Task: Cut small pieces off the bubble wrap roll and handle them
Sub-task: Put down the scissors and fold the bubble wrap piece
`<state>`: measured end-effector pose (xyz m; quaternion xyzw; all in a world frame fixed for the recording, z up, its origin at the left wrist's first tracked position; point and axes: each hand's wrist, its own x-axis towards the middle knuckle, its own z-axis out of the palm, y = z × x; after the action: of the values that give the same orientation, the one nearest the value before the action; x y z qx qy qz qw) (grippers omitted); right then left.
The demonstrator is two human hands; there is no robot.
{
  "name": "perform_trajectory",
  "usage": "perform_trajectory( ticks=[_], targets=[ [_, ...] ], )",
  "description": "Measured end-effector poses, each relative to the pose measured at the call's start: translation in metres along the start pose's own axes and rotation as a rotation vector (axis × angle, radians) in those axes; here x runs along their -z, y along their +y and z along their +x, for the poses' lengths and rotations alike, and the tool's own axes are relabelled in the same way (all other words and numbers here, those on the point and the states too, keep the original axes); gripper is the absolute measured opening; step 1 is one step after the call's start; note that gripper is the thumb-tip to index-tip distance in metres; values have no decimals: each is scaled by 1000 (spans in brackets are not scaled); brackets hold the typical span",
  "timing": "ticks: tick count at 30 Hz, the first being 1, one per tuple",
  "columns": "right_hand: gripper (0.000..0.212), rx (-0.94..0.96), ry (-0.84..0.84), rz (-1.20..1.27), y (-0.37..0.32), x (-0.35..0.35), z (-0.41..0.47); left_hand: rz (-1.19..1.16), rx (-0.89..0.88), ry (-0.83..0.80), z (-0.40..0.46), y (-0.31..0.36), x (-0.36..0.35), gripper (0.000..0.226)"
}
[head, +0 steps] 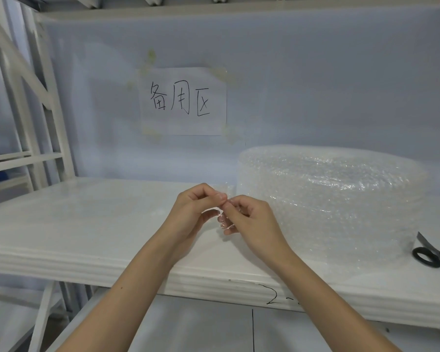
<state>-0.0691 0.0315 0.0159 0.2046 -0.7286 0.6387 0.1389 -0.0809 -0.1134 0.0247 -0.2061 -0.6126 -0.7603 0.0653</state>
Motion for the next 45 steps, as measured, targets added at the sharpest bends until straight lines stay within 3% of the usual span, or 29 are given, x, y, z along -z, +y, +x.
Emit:
perform_trajectory(
  ticks=[9,28,37,45],
  targets=[
    [14,-6,-2,1,3,-1,-1,48,-17,59,0,-2,5,31],
    [6,-53,-25,68,0,-1,-1,-57,46,11,-1,-1,2,5],
    [12,-100,-34,93,0,0,-2,-93,53,72,0,-1,1,23],
    [6,-124,-33,166,-1,2,-3,-161,72,50,-1,0,2,38]
  ],
)
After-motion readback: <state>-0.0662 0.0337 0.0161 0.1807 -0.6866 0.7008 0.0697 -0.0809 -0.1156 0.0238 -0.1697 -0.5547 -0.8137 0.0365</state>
